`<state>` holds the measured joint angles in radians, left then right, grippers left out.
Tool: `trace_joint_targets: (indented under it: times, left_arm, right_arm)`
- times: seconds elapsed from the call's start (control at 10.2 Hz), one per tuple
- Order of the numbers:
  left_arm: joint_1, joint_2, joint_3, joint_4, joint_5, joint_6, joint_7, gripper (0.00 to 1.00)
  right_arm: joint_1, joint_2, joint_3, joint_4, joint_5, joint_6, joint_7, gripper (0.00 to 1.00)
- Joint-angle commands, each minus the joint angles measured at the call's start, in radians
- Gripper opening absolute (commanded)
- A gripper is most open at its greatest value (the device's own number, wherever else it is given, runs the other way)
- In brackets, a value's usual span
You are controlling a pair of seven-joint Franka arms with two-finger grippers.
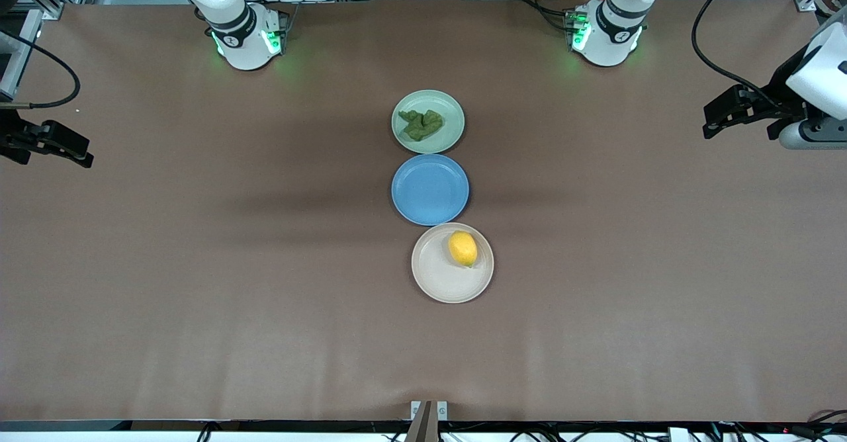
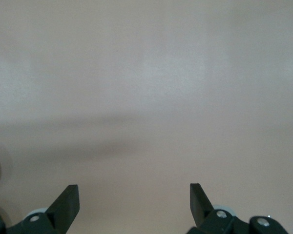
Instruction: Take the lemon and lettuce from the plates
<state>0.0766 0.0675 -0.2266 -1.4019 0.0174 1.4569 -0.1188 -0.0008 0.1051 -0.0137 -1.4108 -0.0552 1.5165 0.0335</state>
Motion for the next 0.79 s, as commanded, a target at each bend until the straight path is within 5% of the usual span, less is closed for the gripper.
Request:
trace_joint_targets:
  times: [0.0,0.69]
  left_arm:
    - [0.005,-0.008,0.001,0.0,-0.019,-0.009,0.019,1.0]
    - [-0.075,0.092,-0.016,-0.013,-0.042,0.031,-0.031,1.0]
  right_arm:
    - [0.001,-0.012,-0.003,-0.014,0.011,-0.001,-0.009,1.0]
    - [-0.001,-0.012,-0.003,-0.014,0.011,-0.001,-0.009,1.0]
